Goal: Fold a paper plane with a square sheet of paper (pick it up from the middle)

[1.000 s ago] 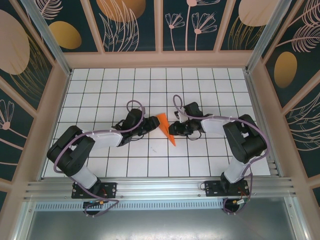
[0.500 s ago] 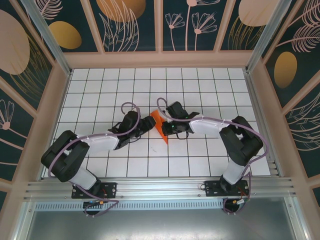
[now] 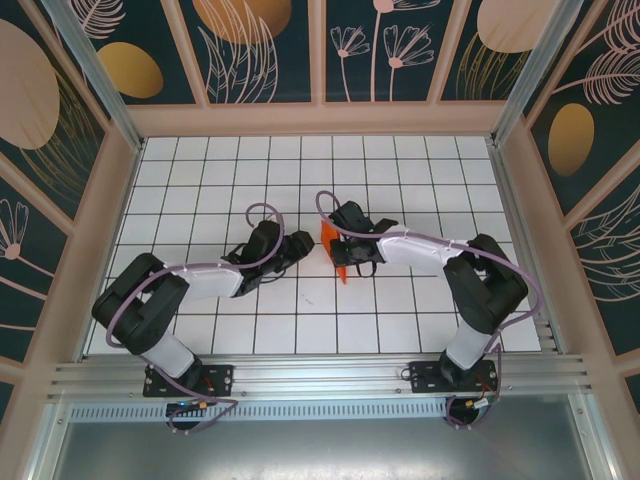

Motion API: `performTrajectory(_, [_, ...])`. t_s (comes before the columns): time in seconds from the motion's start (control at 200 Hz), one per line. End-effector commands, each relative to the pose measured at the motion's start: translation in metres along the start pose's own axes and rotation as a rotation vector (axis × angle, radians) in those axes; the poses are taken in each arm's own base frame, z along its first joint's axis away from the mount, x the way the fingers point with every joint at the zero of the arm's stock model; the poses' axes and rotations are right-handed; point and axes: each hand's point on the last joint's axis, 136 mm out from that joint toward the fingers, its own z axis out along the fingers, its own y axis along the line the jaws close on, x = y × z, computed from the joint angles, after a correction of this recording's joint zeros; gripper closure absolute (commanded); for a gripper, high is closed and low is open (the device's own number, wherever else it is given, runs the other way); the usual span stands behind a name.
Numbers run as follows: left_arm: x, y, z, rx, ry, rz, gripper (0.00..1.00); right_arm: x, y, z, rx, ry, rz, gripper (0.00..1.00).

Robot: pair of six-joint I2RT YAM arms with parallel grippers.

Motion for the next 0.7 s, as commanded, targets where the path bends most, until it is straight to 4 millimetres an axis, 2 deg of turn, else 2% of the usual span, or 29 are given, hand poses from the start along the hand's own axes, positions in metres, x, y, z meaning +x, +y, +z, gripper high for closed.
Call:
performTrajectory(0.0, [-0.001,-0.02,0.01,0.065,0.029,0.0,0.52,0.001,0.005,0.007,-0.003,0.032,0.022,0.83])
performTrajectory(0.275, [0.002,-0.014,0.019,0.049,0.041,0.0,0.53,-0.004,0.007,0.016,0.009,0.053,0.014,0.72])
performTrajectory(0.696, [0.001,-0.002,0.015,0.021,0.01,-0.015,0.53,0.012,-0.001,0.043,0.1,0.125,-0.014,0.71])
